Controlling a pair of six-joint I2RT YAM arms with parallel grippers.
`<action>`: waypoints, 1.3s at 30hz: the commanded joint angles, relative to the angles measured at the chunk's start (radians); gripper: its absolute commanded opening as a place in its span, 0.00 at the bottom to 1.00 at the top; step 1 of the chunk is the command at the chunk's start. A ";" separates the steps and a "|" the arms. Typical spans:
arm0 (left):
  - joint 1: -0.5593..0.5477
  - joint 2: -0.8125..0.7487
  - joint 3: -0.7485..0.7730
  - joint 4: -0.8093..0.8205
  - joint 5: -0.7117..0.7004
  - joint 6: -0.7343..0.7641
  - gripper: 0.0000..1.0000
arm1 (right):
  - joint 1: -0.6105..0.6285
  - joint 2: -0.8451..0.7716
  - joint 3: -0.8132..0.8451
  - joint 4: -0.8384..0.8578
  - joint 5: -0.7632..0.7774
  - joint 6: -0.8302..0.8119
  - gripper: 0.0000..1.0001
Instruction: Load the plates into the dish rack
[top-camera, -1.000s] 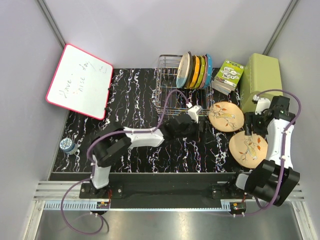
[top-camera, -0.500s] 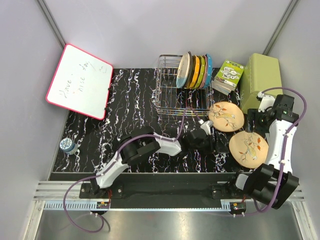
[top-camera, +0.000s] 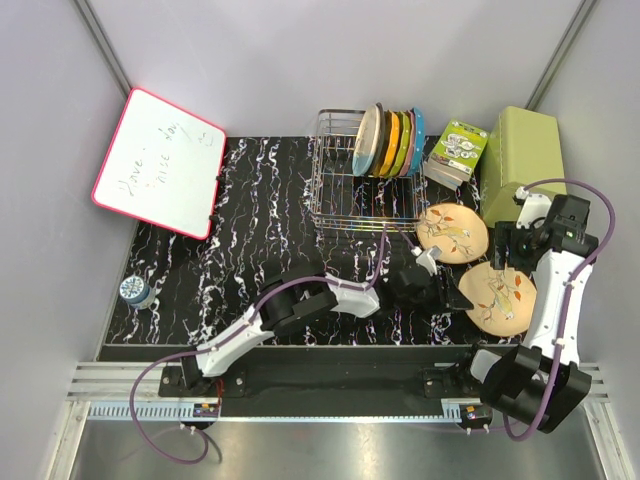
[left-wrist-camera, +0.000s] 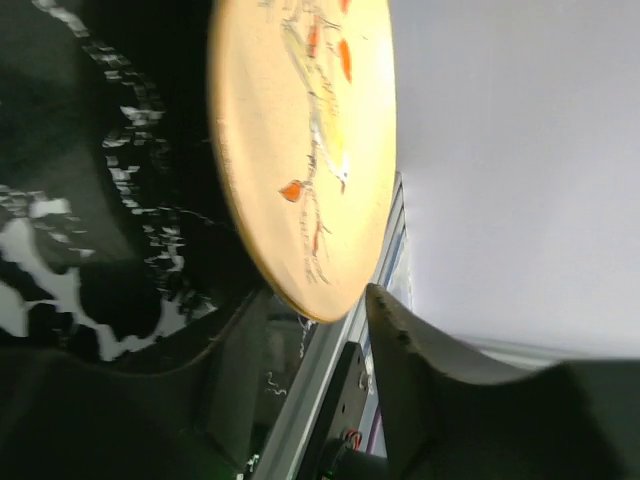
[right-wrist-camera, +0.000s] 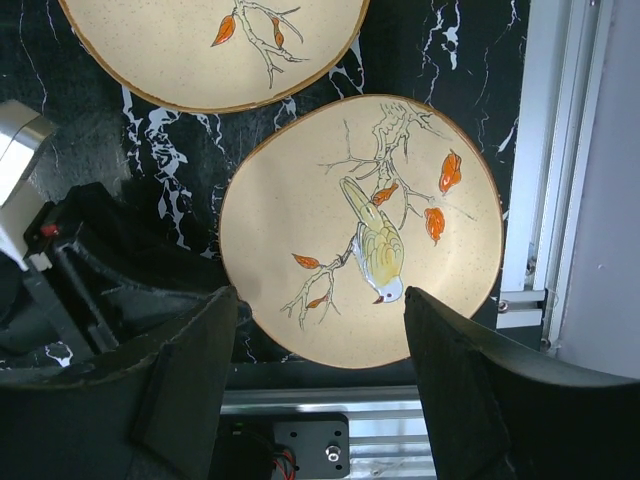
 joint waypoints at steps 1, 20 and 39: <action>0.009 0.015 0.022 -0.002 -0.047 -0.078 0.44 | -0.007 -0.036 0.011 -0.020 0.008 -0.008 0.73; 0.055 0.068 0.141 -0.109 0.019 -0.087 0.35 | -0.007 0.001 -0.007 0.026 0.004 0.013 0.72; 0.248 -0.283 -0.440 0.010 0.291 -0.005 0.00 | -0.007 -0.027 -0.016 0.027 -0.032 -0.014 0.72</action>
